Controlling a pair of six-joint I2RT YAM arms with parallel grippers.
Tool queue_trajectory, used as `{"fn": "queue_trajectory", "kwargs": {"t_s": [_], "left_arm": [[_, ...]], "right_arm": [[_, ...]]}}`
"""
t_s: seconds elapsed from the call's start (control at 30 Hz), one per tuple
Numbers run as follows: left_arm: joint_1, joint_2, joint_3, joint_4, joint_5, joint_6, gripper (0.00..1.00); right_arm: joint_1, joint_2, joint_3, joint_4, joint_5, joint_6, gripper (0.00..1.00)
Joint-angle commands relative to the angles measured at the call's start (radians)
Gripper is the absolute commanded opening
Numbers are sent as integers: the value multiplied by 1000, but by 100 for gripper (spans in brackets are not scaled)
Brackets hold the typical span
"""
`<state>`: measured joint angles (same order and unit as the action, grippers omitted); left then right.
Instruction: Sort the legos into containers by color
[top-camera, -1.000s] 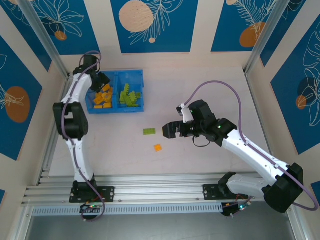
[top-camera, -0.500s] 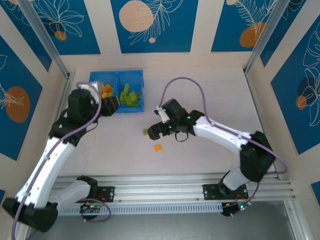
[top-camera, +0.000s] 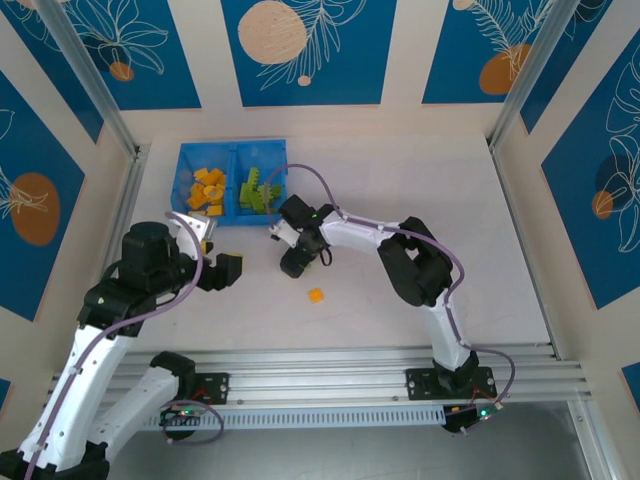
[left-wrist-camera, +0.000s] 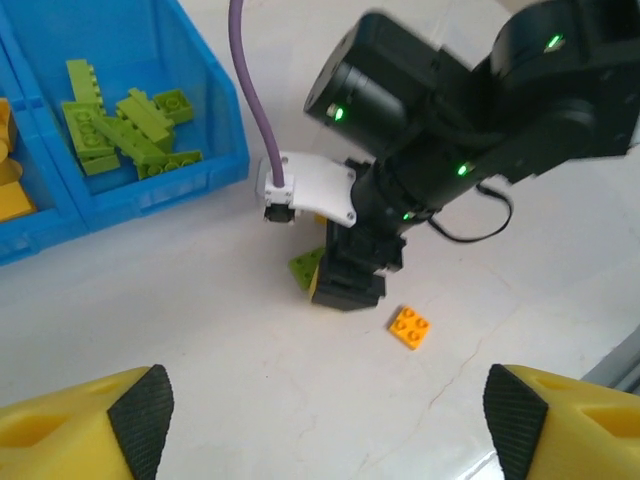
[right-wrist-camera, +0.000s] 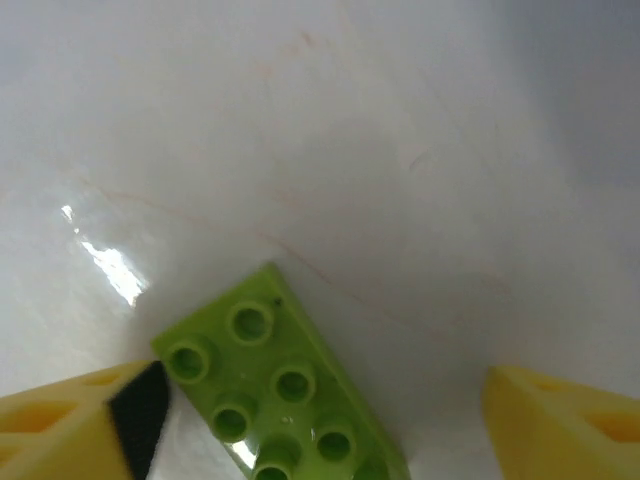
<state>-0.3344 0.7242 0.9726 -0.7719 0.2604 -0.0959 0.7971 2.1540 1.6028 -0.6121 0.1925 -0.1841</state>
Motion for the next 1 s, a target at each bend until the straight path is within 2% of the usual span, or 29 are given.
{"fn": "queue_trajectory", "kwargs": {"t_s": [0.0, 0.07, 0.23, 0.37, 0.5, 0.63, 0.73, 0.83, 0.97], "left_arm": [[-6, 0, -21, 7, -1, 7, 87], [-5, 0, -28, 26, 15, -6, 88], [-4, 9, -32, 46, -11, -23, 90], [-6, 8, -46, 79, 11, -37, 91], [-5, 7, -51, 97, 14, -47, 93], [-5, 5, -38, 99, -10, -72, 100], [-5, -2, -24, 115, -9, -96, 100], [-6, -10, -6, 138, -24, -132, 100], [-5, -29, -1, 180, -73, -193, 100]], "right_arm": [[18, 53, 39, -94, -22, -53, 68], [23, 60, 30, -106, -16, -45, 57], [36, 56, -6, -110, 65, -20, 39], [37, 16, -41, -74, 71, 10, 27], [37, -100, -97, 6, 22, 87, 24], [37, -271, -158, 101, -25, 193, 24], [39, -389, -190, 179, -44, 295, 24], [44, -457, -163, 236, -1, 422, 25], [47, -428, -45, 257, 73, 542, 27]]}}
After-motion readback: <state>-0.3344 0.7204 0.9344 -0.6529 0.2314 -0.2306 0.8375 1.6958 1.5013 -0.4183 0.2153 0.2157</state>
